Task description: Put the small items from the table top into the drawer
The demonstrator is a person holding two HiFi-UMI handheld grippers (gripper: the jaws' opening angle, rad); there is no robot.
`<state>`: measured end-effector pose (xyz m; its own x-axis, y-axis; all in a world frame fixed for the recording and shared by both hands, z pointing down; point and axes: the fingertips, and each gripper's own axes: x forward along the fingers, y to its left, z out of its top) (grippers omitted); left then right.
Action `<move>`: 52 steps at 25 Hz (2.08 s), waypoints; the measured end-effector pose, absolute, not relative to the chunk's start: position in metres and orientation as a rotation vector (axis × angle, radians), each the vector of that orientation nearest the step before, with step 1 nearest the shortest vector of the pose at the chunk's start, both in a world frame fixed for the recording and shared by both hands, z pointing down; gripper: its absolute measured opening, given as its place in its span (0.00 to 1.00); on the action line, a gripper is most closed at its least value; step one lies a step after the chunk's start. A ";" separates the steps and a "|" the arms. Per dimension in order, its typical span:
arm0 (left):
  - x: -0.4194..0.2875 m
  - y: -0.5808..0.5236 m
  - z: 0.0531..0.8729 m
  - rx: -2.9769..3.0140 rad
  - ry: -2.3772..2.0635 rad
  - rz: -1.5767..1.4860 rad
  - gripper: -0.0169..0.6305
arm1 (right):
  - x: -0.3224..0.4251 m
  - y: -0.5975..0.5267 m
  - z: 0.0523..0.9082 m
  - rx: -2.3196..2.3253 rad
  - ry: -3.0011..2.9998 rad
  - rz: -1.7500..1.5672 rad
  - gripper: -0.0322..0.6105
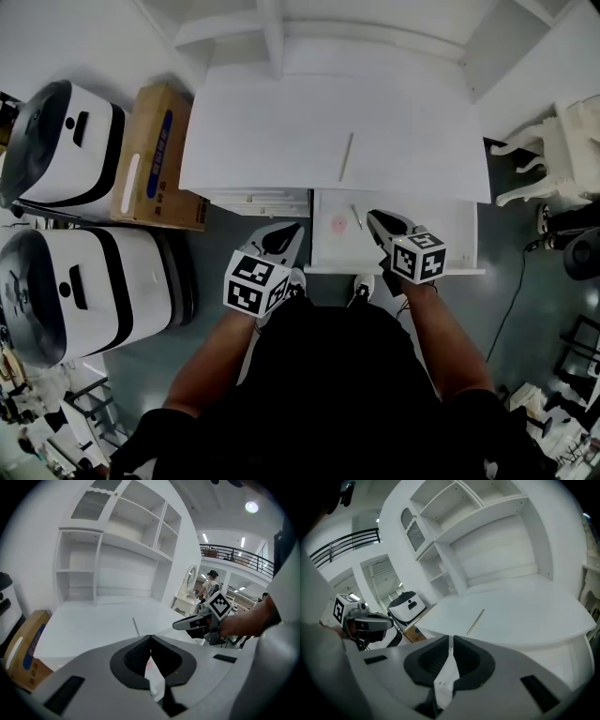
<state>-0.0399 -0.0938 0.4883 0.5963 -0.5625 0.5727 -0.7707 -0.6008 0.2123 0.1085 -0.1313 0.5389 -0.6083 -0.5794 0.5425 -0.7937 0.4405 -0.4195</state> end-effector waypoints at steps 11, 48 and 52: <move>-0.024 -0.095 0.483 2.425 -0.973 0.620 0.04 | 0.132 -0.103 0.482 1.283 -2.457 0.898 0.10; -0.031 -0.108 0.492 2.411 -1.009 0.647 0.04 | 0.132 -0.127 0.512 1.335 -2.383 0.929 0.10; -0.046 -0.112 0.498 2.377 -1.067 0.662 0.04 | 0.120 -0.156 0.530 1.321 -2.355 0.854 0.10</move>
